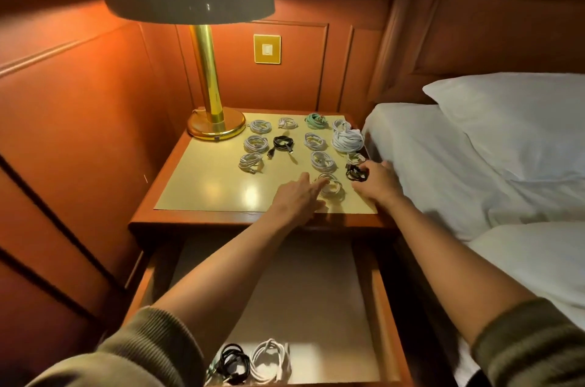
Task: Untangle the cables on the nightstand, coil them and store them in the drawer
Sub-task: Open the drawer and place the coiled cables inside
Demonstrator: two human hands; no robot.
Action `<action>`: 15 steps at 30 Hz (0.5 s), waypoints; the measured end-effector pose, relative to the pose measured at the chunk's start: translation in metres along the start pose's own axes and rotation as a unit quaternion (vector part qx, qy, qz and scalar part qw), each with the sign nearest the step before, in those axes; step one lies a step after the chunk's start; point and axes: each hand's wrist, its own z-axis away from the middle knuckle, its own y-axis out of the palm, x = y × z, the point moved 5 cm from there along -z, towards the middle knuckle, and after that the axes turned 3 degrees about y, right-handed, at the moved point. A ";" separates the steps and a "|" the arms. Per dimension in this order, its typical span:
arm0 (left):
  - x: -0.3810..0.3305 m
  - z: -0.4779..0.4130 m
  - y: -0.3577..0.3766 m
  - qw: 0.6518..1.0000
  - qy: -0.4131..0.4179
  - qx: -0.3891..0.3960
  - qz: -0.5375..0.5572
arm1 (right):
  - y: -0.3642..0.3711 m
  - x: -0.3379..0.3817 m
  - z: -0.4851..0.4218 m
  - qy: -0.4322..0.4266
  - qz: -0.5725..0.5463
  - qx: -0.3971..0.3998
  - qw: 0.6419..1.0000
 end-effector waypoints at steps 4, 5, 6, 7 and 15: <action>-0.001 -0.016 0.002 1.000 0.006 -0.009 -0.028 | 0.008 -0.003 -0.014 -0.016 0.020 -0.003 1.000; -0.002 -0.019 0.001 0.999 0.007 -0.005 -0.031 | 0.008 -0.002 -0.013 -0.027 0.022 -0.012 0.999; -0.003 -0.021 0.001 0.999 0.009 -0.001 -0.030 | 0.008 -0.001 -0.011 -0.036 0.024 -0.021 0.999; -0.005 -0.022 -0.001 1.000 0.010 0.004 -0.028 | 0.008 0.000 -0.009 -0.040 0.026 -0.026 0.999; -0.017 0.071 -0.021 0.989 0.145 -0.024 -0.029 | -0.019 -0.009 0.094 -0.138 0.004 -0.004 0.990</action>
